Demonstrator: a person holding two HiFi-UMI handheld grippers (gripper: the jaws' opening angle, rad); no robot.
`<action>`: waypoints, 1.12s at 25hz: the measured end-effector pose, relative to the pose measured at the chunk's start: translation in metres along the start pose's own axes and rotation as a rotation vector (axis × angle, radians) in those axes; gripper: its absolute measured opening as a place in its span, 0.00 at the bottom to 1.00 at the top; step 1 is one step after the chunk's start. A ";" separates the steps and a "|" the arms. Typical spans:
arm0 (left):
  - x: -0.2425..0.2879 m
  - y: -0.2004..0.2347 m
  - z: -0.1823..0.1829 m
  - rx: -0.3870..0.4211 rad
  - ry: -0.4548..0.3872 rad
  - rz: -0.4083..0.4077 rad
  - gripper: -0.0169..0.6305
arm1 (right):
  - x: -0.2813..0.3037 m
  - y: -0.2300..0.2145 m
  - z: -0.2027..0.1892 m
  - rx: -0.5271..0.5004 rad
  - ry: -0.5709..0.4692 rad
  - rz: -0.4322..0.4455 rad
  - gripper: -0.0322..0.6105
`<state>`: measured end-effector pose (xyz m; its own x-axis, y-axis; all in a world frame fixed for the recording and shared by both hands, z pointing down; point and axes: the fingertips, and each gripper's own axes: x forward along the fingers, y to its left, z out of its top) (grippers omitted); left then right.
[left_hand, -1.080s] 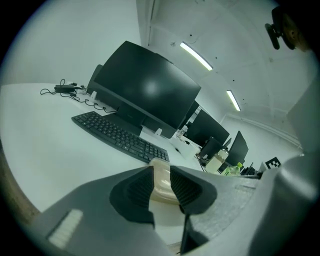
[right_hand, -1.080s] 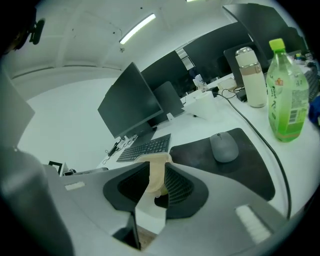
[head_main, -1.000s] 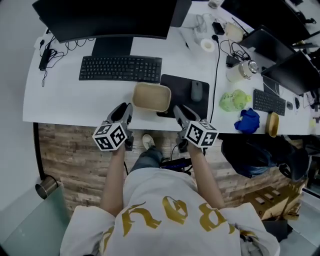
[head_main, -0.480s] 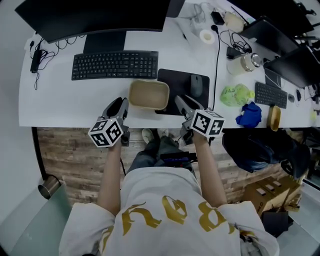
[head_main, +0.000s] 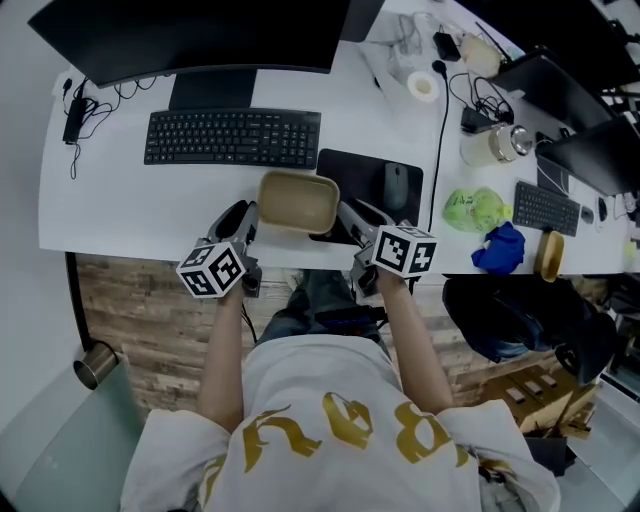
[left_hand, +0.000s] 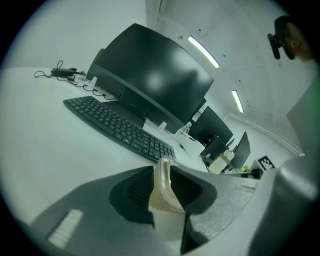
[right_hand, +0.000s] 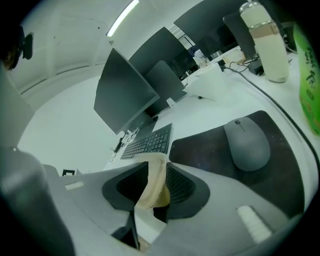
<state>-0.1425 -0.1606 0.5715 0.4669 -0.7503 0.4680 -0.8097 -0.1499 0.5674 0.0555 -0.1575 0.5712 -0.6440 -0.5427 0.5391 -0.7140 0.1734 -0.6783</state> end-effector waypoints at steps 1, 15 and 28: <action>0.001 0.001 0.000 -0.016 -0.007 -0.009 0.18 | 0.003 0.000 -0.002 0.004 0.008 0.005 0.27; 0.003 0.004 -0.014 -0.101 -0.027 -0.082 0.18 | 0.014 -0.016 -0.010 0.051 0.011 0.014 0.27; 0.008 0.000 -0.017 -0.128 -0.027 -0.106 0.15 | 0.020 -0.012 -0.015 0.078 0.019 0.060 0.20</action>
<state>-0.1326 -0.1558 0.5864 0.5359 -0.7521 0.3837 -0.7036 -0.1466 0.6953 0.0468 -0.1578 0.5976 -0.6908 -0.5175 0.5049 -0.6507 0.1405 -0.7462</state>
